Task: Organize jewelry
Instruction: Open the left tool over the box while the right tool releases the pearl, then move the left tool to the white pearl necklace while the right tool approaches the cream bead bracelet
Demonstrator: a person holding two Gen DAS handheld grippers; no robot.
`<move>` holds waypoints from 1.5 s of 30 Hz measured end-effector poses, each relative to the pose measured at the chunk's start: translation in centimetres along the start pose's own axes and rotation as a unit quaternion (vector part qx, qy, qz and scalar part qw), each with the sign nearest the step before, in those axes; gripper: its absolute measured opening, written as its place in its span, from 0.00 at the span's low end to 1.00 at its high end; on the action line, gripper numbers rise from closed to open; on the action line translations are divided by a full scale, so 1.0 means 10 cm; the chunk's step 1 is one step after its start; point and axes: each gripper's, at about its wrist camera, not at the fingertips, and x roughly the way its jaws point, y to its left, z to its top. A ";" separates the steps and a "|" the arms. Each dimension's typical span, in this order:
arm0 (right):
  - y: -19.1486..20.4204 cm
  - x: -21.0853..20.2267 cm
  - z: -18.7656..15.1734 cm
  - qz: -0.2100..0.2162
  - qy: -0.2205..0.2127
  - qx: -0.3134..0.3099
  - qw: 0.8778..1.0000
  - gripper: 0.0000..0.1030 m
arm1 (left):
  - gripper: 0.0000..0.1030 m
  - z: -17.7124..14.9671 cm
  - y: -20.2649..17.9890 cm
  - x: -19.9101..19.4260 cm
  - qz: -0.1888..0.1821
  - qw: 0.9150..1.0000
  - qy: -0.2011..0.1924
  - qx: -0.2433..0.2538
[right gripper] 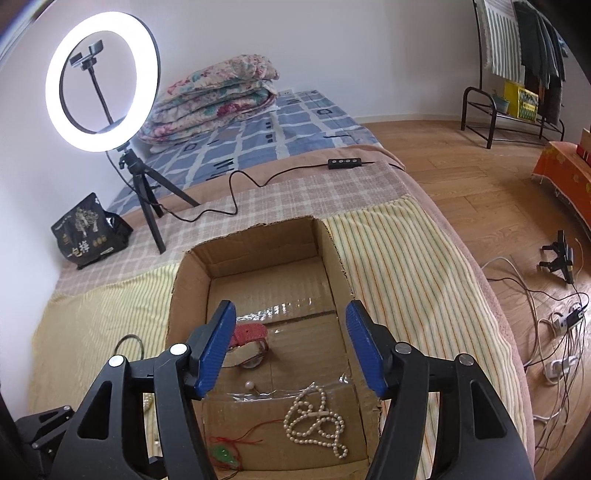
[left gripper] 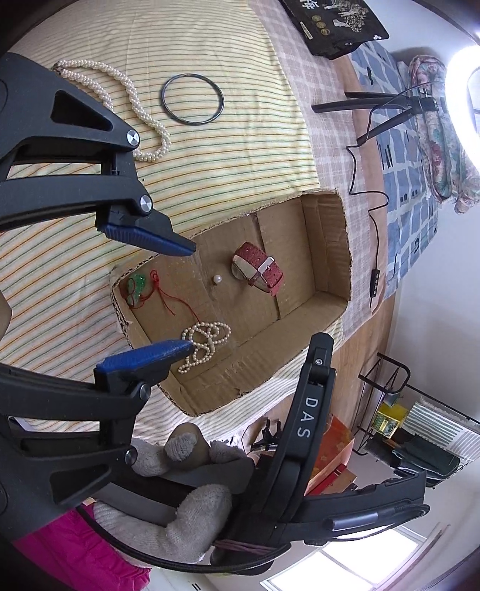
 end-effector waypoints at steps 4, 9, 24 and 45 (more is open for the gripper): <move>0.00 -0.02 0.00 -0.004 -0.003 0.000 1.000 0.60 | 0.46 -0.01 0.02 -0.04 0.003 1.000 -0.001 0.003; 0.02 -0.08 -0.01 -0.003 -0.005 -0.001 1.000 0.61 | 0.48 -0.05 0.07 -0.11 0.008 1.000 -0.004 0.008; 0.20 -0.38 -0.08 0.011 -0.050 -0.022 0.998 0.72 | 0.65 -0.12 0.55 -0.55 0.027 0.999 -0.030 0.009; 1.01 -0.61 -0.65 0.079 -0.020 -0.180 0.980 0.79 | 0.65 -0.29 1.71 -0.95 0.088 0.994 -0.033 -0.056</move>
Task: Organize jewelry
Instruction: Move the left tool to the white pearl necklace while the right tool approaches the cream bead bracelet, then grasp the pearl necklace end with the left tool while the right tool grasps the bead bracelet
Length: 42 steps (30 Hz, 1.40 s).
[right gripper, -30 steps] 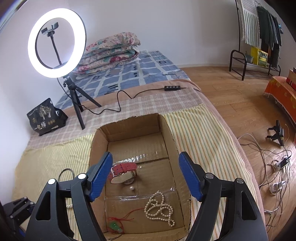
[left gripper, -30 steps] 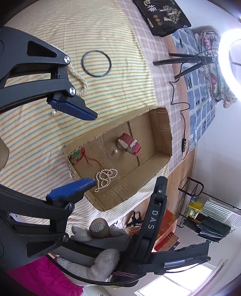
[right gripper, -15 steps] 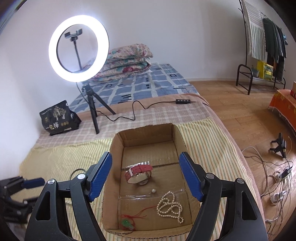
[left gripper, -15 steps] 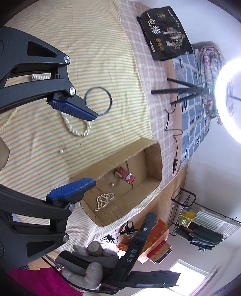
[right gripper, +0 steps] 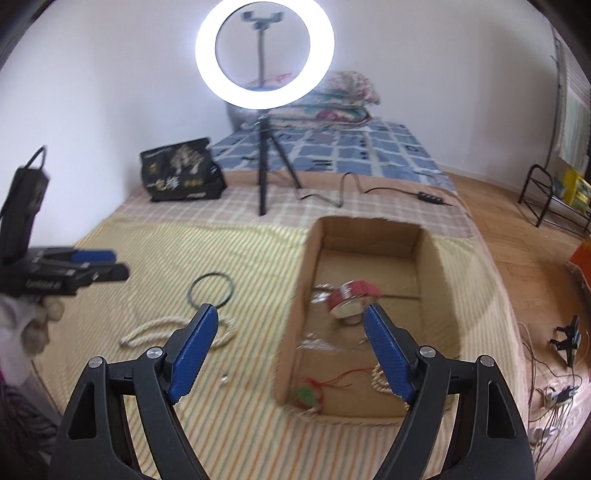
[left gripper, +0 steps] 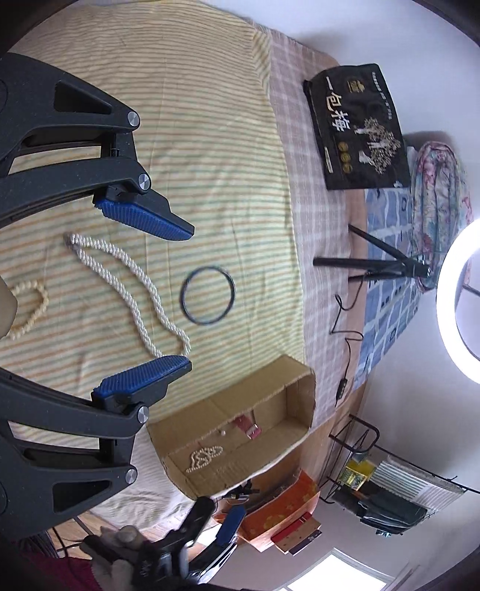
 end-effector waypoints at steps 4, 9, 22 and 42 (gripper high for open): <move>0.28 0.01 -0.13 0.027 0.015 -0.028 0.999 0.79 | 0.65 -0.07 0.14 0.07 0.008 1.000 0.013 -0.001; 0.68 0.06 -0.32 0.059 0.039 -0.067 0.995 0.79 | 0.65 -0.17 0.26 0.14 0.014 0.999 0.031 -0.001; 1.45 0.34 -0.76 0.122 0.137 -0.134 0.974 0.79 | 0.64 -0.42 0.40 0.29 0.006 0.997 0.074 0.021; 1.86 0.62 -1.18 0.166 0.193 -0.172 0.952 0.65 | 0.55 -0.90 0.48 0.54 0.014 0.988 0.136 0.071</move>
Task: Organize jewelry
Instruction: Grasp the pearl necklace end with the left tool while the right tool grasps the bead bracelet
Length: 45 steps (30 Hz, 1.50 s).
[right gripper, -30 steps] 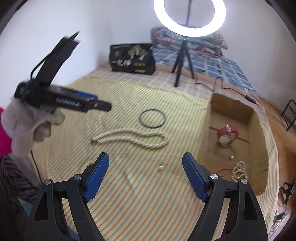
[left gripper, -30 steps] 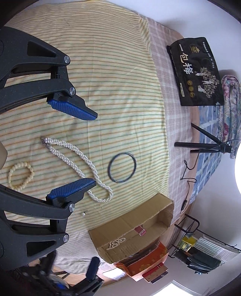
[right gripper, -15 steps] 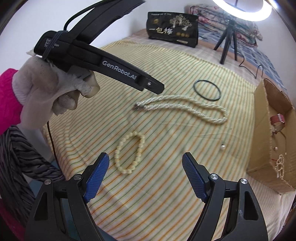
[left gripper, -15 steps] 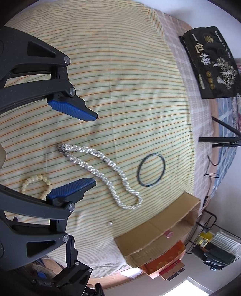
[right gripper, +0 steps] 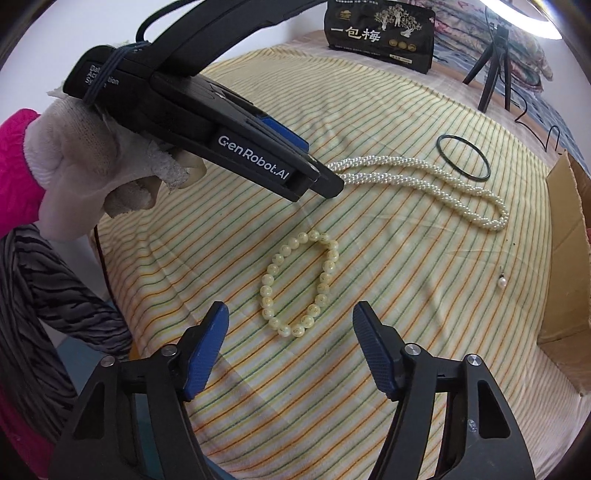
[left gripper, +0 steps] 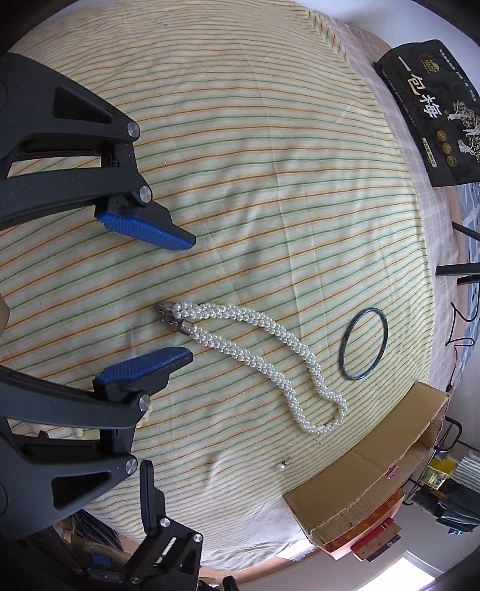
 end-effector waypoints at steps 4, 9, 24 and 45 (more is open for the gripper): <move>-0.02 0.07 0.02 -0.005 0.006 0.003 1.000 0.65 | 0.55 0.01 -0.02 0.01 0.006 1.000 -0.001 0.009; -0.03 0.12 0.08 -0.011 0.001 0.006 1.000 0.65 | 0.47 0.02 -0.09 0.03 0.012 1.000 -0.003 0.025; 0.04 0.18 0.08 -0.056 -0.001 -0.016 0.998 0.26 | 0.14 -0.02 -0.24 0.08 0.036 0.998 -0.011 0.055; -0.22 -0.20 0.21 -0.038 -0.049 0.049 0.997 0.13 | 0.06 0.26 -0.04 -0.53 -0.060 0.991 -0.098 -0.064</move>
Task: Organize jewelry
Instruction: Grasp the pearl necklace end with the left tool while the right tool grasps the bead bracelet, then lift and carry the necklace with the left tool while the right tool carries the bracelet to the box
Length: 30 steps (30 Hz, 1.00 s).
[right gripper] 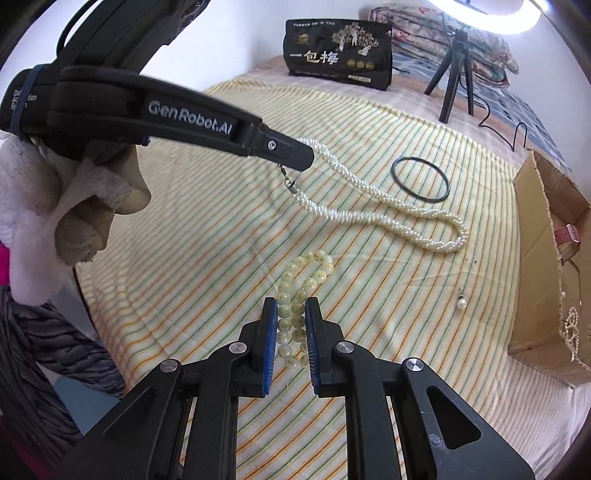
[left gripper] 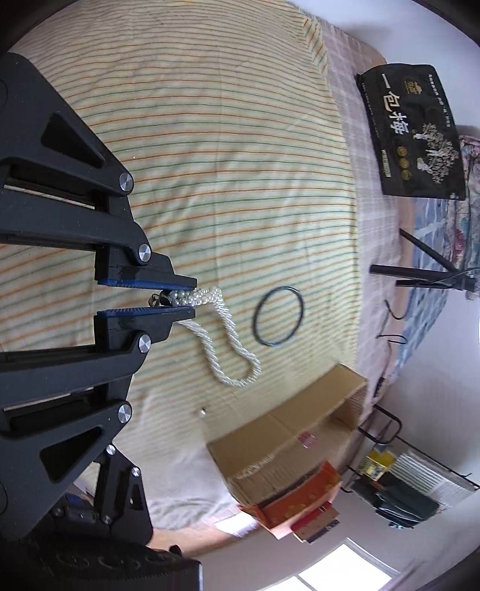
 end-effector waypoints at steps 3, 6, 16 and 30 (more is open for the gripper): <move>-0.01 -0.09 0.01 -0.001 -0.011 0.005 1.000 0.13 | 0.06 0.10 -0.05 -0.11 -0.010 1.000 -0.018 -0.004; -0.05 -0.18 0.03 -0.003 -0.022 0.011 1.000 0.13 | 0.06 0.18 -0.10 -0.23 -0.021 0.999 -0.036 -0.010; -0.27 -0.56 0.09 -0.021 -0.066 0.035 0.997 0.13 | 0.06 0.46 -0.30 -0.57 -0.053 0.995 -0.087 -0.013; -0.85 -0.95 0.14 -0.058 -0.103 0.086 0.989 0.13 | 0.06 0.76 -0.62 -0.78 -0.061 0.989 -0.131 0.003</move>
